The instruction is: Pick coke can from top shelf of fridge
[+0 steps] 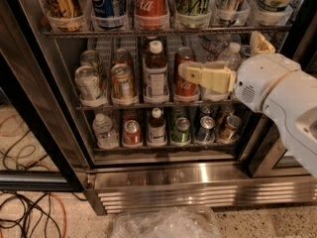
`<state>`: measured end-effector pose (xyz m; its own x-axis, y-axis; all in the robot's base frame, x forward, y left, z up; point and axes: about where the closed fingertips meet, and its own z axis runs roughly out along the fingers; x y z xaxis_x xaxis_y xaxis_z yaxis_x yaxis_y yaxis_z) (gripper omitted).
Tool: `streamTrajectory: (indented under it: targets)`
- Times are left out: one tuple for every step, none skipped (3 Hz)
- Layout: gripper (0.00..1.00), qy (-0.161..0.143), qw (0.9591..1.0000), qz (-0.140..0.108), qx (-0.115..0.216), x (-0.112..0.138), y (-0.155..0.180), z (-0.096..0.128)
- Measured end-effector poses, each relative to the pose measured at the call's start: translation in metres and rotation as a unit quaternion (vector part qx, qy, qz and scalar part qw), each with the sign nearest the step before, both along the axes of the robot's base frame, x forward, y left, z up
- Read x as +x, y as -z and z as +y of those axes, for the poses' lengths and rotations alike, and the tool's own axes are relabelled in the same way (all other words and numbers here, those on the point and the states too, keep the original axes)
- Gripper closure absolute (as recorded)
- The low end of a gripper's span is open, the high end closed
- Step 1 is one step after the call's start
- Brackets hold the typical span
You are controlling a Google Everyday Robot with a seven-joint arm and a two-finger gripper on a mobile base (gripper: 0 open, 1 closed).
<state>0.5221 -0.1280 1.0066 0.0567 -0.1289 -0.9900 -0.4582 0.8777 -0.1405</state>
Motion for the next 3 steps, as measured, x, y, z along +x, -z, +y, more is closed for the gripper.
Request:
streamTrajectory:
  targets:
    - [0.00, -0.027, 0.9996, -0.011, 0.007, -0.002, -0.011, 0.036]
    - [0.00, -0.030, 0.9995, -0.011, 0.007, -0.002, -0.011, 0.039]
    - [0.00, -0.046, 0.9987, -0.020, 0.013, -0.002, -0.009, 0.053]
